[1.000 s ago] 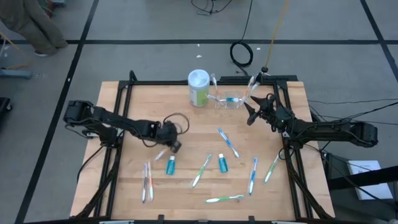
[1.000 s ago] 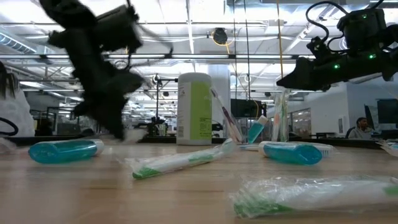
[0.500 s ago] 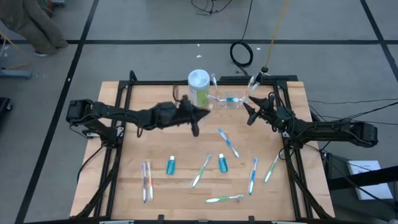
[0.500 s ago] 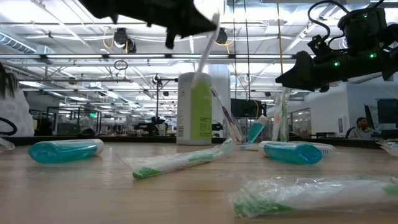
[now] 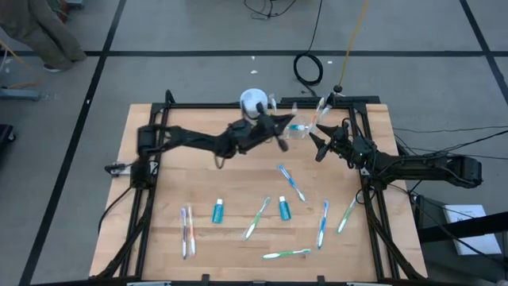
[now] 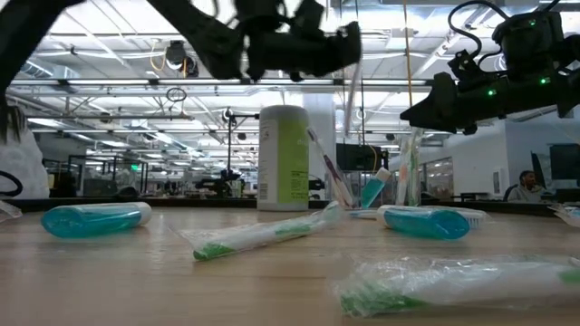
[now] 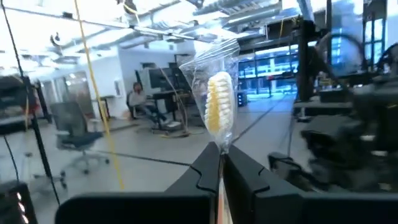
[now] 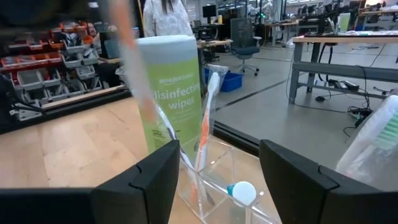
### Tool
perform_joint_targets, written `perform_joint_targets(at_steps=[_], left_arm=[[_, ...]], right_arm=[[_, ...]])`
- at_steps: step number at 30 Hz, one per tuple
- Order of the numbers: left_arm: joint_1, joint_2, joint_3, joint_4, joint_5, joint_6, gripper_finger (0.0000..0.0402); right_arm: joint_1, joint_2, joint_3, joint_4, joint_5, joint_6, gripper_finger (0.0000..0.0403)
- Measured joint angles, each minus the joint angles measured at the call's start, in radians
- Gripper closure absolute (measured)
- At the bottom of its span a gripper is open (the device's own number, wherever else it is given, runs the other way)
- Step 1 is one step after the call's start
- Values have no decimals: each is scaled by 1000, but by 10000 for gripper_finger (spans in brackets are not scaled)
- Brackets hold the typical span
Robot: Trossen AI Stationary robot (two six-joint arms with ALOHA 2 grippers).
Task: Pick & Place toothbrushing station
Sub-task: Put the orange toothbrush into the transparent organizer, then put the purple toothbrush into the transparent organizer
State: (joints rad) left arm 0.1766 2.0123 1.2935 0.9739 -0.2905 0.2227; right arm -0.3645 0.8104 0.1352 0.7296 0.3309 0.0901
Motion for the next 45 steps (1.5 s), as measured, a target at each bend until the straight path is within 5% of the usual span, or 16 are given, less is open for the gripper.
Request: perform_joint_targets(at_steps=[7, 15, 25, 36, 45], left_arm=[[24, 171, 181, -57, -219, 86, 392], [36, 220, 193, -154, -172, -75, 392], [44, 220, 193, -314, -182, -93, 396], [43, 189, 193, -522, -180, -147, 296], [43, 9, 193, -688, -176, -152, 234]], right_arm=[[0, 0, 0, -1, -14, 0, 190], [0, 0, 0, -10, -21, 3, 190], [0, 0, 0, -28, -22, 3, 190], [0, 0, 0, -32, -22, 4, 190], [0, 0, 0, -35, -23, 4, 190]])
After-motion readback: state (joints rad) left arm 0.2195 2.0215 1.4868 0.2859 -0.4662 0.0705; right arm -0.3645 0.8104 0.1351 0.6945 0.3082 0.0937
